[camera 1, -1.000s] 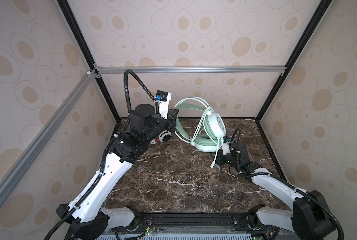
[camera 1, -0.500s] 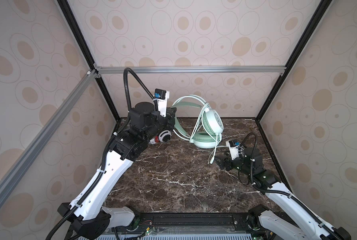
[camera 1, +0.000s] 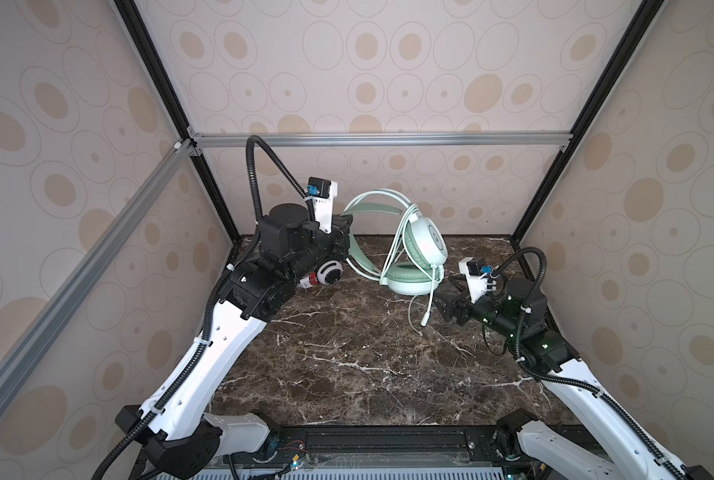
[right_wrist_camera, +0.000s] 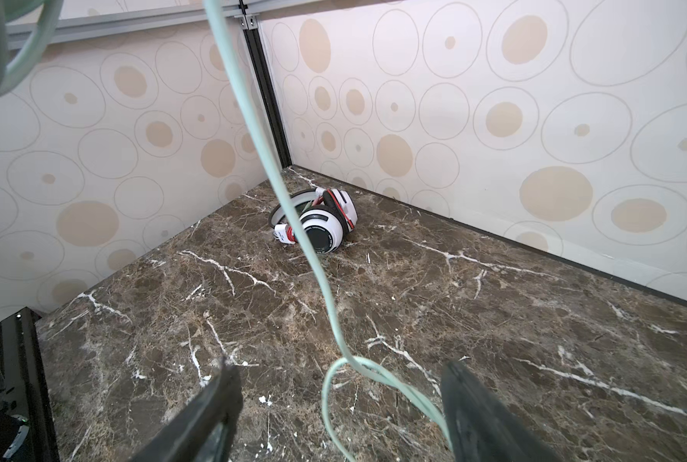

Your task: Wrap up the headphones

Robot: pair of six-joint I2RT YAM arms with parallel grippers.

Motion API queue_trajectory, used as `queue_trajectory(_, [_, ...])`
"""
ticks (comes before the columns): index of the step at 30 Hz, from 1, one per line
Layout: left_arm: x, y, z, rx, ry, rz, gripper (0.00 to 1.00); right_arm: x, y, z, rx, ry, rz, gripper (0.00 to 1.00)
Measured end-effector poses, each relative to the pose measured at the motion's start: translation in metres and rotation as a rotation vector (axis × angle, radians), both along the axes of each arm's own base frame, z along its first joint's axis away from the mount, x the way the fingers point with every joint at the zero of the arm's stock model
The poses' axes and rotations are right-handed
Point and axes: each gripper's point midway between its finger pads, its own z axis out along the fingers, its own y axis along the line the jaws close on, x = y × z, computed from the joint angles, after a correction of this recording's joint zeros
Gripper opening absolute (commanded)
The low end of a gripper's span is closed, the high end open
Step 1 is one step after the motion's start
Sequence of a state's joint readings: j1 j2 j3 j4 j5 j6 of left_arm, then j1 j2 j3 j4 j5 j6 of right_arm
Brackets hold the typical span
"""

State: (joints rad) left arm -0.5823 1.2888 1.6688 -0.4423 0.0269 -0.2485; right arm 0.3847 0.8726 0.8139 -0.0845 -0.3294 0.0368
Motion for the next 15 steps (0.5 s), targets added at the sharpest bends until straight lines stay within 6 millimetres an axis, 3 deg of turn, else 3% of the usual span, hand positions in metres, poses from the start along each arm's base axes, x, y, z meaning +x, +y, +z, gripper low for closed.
queue_trajectory(8, [0.000,-0.003,-0.002,-0.007,0.011,-0.013,0.00,0.009,0.013,-0.009,-0.011,0.021,0.055,0.79])
queue_trajectory(15, [0.004,-0.006,-0.006,-0.003,0.021,-0.015,0.00,0.019,0.035,0.021,0.045,-0.036,0.156,0.79])
